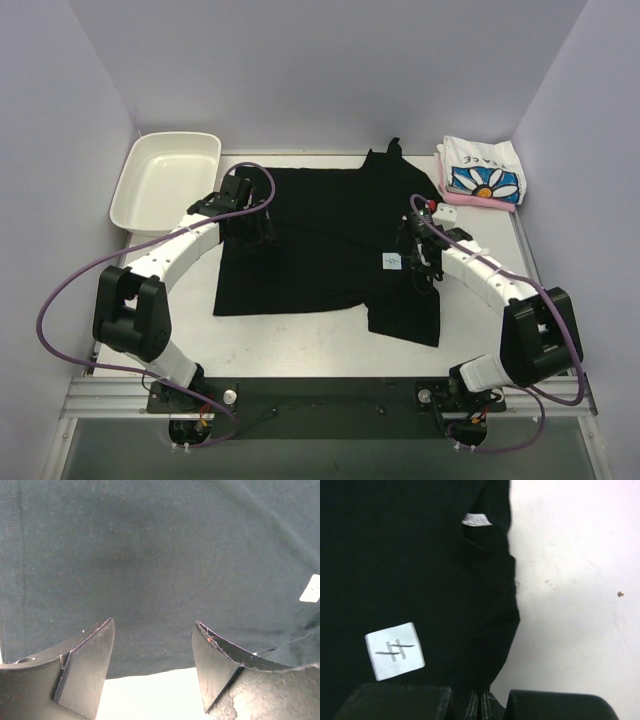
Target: Fold and stack the t-shirts
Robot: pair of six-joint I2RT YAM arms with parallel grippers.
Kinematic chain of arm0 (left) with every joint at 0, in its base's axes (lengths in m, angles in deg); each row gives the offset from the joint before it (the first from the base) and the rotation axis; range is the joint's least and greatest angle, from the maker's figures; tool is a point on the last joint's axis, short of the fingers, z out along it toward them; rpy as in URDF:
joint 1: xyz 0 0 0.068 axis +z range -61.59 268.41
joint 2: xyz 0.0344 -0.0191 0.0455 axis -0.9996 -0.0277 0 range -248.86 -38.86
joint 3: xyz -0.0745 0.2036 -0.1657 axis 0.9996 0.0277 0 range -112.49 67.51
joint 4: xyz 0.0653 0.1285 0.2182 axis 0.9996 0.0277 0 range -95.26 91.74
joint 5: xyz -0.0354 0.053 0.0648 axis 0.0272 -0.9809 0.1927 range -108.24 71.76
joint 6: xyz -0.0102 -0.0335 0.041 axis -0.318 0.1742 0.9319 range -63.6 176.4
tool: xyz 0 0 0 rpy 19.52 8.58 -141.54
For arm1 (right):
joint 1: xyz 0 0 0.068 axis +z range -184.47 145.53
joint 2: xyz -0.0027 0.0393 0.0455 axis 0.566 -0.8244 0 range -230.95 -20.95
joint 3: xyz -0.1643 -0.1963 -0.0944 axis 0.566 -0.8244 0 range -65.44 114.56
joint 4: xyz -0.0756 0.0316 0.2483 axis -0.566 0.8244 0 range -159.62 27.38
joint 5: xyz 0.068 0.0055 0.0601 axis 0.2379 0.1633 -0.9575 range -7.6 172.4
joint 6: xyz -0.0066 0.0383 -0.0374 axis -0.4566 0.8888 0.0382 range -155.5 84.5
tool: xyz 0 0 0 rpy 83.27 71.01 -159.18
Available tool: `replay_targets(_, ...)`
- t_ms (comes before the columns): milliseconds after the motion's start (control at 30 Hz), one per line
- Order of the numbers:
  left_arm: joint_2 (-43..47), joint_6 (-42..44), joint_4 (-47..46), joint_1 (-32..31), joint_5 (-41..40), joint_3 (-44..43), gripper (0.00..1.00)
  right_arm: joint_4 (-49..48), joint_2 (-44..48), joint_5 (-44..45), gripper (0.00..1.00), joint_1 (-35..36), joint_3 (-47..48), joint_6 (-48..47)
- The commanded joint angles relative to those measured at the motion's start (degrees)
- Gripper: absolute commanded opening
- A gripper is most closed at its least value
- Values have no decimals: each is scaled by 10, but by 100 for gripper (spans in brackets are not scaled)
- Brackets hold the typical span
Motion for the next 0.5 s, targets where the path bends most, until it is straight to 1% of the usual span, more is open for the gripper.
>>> replay_targets(0,3,9,-14,-2,-2,-7,73,58,26,53,0,22,19,-14)
replay_targets(33,3,10,-16,-2,-2,-9,73,60,23,52,0,22,17,-13)
replay_targets(67,3,10,-15,-2,-1,-8,73,62,20,52,21,22,12,-12)
replay_targets(100,3,10,-15,-2,-1,-8,73,62,20,52,36,22,7,-3)
replay_targets(133,3,11,-15,-2,0,-8,73,62,20,52,53,22,1,1)
replay_targets(167,3,11,-17,-2,-1,-8,73,61,23,54,88,22,-12,6)
replay_targets(200,3,11,-16,-2,-1,-7,73,60,25,58,98,21,-17,9)
replay_targets(233,3,11,-16,-2,-1,-6,73,59,28,64,100,21,-22,16)
replay_targets(300,3,12,-17,-2,0,-5,73,59,39,88,100,22,-36,23)
replay_targets(467,3,12,-17,-3,2,-4,73,54,43,95,100,8,-39,25)
